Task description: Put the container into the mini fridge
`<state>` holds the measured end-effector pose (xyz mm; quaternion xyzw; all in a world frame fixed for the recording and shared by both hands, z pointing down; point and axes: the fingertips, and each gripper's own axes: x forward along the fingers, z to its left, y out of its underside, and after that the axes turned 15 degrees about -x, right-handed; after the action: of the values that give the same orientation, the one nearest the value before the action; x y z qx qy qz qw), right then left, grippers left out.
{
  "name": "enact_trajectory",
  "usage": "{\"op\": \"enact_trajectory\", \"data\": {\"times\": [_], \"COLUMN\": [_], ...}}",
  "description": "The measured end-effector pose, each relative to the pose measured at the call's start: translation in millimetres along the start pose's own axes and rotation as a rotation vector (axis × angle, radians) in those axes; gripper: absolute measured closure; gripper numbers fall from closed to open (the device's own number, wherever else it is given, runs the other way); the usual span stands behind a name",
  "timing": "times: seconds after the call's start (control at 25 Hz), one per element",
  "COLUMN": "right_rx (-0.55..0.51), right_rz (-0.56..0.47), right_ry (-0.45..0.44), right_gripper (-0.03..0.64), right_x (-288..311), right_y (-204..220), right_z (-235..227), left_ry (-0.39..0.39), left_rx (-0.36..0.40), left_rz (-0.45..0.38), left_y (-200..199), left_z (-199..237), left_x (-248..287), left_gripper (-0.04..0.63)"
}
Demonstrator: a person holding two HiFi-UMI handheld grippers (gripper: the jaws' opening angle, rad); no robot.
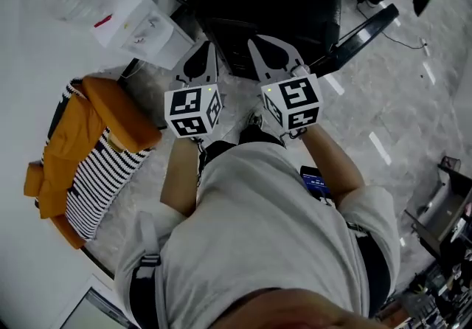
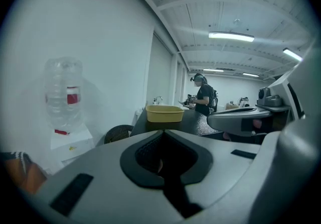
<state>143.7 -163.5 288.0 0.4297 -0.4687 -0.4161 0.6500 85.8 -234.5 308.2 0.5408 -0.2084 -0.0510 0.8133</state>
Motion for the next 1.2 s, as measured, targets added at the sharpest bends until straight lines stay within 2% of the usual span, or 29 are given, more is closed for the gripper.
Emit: {"op": "enact_trajectory", "data": {"times": [0.48, 0.72, 0.88, 1.0, 1.2], "right_rx": [0.049, 0.035, 0.020, 0.041, 0.062], "right_rz": [0.054, 0.101, 0.120, 0.122, 0.178], "right_ry": [0.091, 0.136, 0.134, 0.170, 0.250], "right_gripper": [0.575, 0.575, 0.575, 0.575, 0.565], "right_x": [21, 45, 61, 74, 84], "right_y": [11, 16, 6, 2, 10], "right_z": [-62, -83, -91, -102, -117], "left_ry": [0.070, 0.151, 0.142, 0.168, 0.185], "left_rx": [0.048, 0.076, 0.042, 0.002, 0.023], "left_rz": [0.049, 0.063, 0.131, 0.173, 0.186], "left_y": [-21, -38, -46, -51, -61], "left_z": [-12, -8, 9, 16, 27], "left_x": [66, 92, 117, 133, 146], "left_gripper": [0.583, 0.583, 0.583, 0.581, 0.580]}}
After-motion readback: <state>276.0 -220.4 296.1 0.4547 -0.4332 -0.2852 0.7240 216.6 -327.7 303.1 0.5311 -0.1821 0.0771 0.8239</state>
